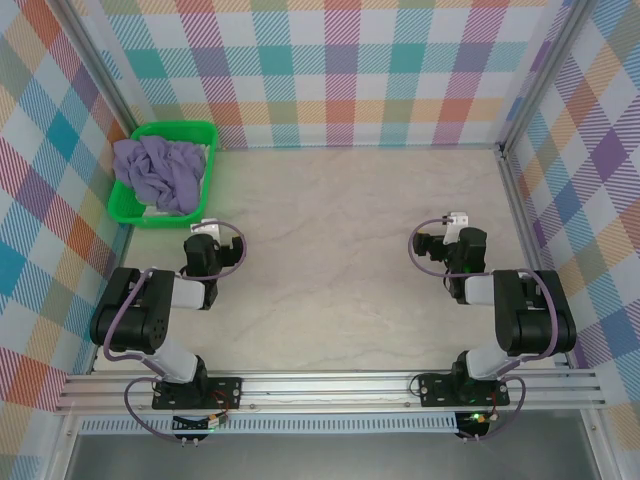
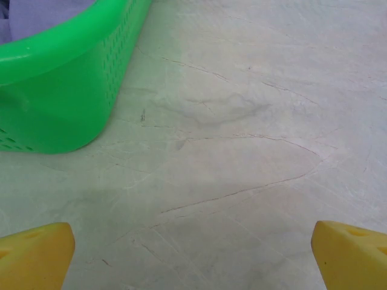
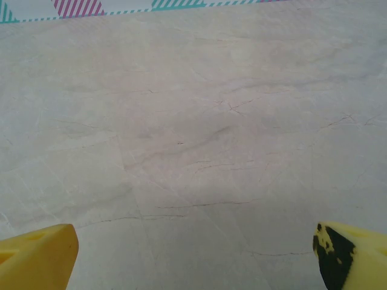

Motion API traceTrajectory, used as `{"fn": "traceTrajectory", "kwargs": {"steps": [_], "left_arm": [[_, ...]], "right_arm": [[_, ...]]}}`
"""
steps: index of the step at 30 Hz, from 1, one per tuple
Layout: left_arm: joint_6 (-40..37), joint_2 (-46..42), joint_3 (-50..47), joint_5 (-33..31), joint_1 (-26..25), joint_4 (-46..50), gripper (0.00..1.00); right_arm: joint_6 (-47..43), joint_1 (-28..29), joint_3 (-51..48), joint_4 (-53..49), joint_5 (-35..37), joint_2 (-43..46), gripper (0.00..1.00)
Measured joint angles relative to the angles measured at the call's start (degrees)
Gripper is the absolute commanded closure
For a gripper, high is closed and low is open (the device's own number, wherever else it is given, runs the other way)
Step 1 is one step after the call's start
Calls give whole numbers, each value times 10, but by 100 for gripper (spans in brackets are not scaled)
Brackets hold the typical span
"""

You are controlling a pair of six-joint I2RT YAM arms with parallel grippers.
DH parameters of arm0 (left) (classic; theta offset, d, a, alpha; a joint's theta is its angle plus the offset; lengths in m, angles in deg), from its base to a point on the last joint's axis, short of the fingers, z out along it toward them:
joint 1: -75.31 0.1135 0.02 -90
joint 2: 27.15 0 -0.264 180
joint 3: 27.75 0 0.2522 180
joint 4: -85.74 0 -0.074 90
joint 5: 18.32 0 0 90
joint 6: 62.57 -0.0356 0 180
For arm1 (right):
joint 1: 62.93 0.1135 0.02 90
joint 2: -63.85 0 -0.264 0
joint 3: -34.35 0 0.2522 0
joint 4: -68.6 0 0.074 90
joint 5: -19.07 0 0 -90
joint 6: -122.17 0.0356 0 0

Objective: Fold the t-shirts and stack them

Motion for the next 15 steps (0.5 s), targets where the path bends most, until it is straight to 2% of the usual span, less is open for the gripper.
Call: {"fn": "traceTrajectory", "kwargs": {"steps": [15], "left_arm": [[0,0,0,0,0,0,0]], "right_arm": [[0,0,0,0,0,0,1]]}}
